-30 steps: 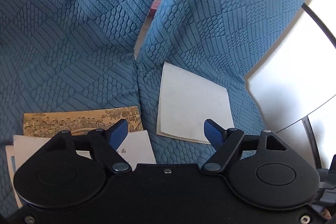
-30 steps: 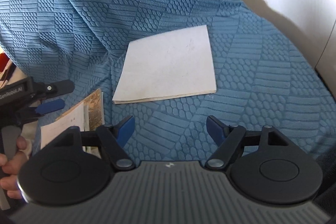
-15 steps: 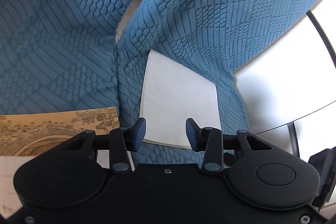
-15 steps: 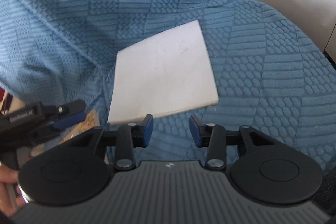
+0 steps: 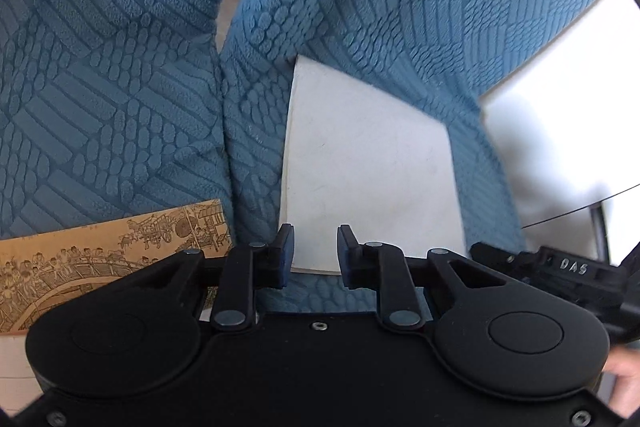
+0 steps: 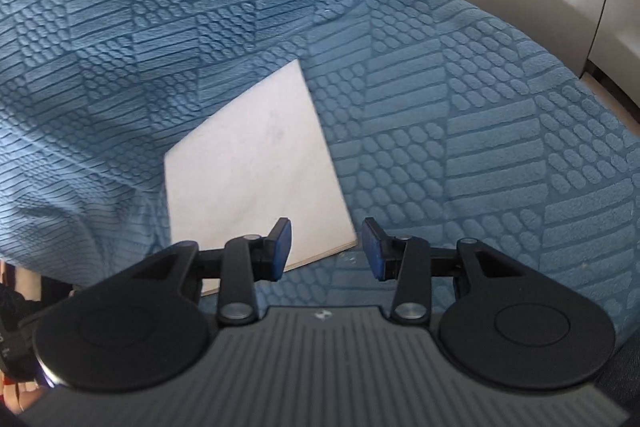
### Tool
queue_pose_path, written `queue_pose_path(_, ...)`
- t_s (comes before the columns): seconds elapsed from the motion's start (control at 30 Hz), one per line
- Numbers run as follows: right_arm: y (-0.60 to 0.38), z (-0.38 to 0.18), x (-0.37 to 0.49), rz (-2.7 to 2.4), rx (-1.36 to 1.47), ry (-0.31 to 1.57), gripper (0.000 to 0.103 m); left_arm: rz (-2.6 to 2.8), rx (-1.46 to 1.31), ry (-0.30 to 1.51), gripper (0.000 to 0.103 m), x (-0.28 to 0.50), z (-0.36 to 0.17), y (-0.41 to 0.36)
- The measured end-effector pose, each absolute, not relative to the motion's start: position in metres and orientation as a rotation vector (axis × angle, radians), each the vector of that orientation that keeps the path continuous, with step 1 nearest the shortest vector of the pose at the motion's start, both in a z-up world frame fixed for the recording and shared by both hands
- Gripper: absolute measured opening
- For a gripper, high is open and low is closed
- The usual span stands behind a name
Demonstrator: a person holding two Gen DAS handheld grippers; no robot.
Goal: Organize objects
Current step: 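Lower both grippers onto the white envelope edge and close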
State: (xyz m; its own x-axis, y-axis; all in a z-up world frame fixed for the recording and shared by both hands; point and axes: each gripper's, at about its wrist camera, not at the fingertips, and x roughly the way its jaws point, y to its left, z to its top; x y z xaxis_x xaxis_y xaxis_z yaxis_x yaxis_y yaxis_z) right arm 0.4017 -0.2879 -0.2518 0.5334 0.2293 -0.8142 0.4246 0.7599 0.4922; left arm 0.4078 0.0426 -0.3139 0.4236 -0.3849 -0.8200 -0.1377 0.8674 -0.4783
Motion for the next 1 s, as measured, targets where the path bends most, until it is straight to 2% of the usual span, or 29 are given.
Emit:
queue_pose_path(0.1, -0.291, -0.255, 0.403, -0.141, 0.747, 1.017, 0.042, -0.165, -0.511, 1.147, 0.016, 0.409, -0.318, 0.039)
queue_pose_path(0.13, -0.292, -0.256, 0.404, -0.134, 0.769, 1.016, 0.042, -0.172, -0.513, 1.152, 0.012, 0.41, -0.318, 0.038)
queue_pose_path(0.33, -0.29, -0.26, 0.412, -0.094, 0.828, 1.017, 0.047, -0.184, -0.53, 1.164, 0.008, 0.415, -0.326, 0.036)
queue_pose_path(0.6, -0.293, -0.261, 0.413, -0.064, 0.868, 1.033, 0.05, -0.193, -0.557, 1.171, 0.006, 0.418, -0.329, 0.033)
queue_pose_path(0.67, -0.294, -0.265, 0.412, -0.031, 0.915, 1.041, 0.051, -0.196, -0.562, 1.173, 0.006, 0.419, -0.33, 0.033)
queue_pose_path(0.73, -0.294, -0.27, 0.411, 0.004, 0.974, 1.044, 0.056, -0.199, -0.57, 1.177, 0.006, 0.42, -0.331, 0.034)
queue_pose_path(0.9, -0.292, -0.27, 0.41, 0.11, 1.094, 0.977, 0.055, -0.199, -0.592, 1.183, 0.006, 0.422, -0.332, 0.036)
queue_pose_path(0.97, -0.291, -0.269, 0.411, 0.107, 1.088, 0.968, 0.055, -0.188, -0.599, 1.177, 0.007, 0.421, -0.331, 0.037)
queue_pose_path(1.0, -0.291, -0.271, 0.412, 0.109, 1.101, 0.968, 0.055, -0.185, -0.604, 1.171, 0.011, 0.42, -0.329, 0.038)
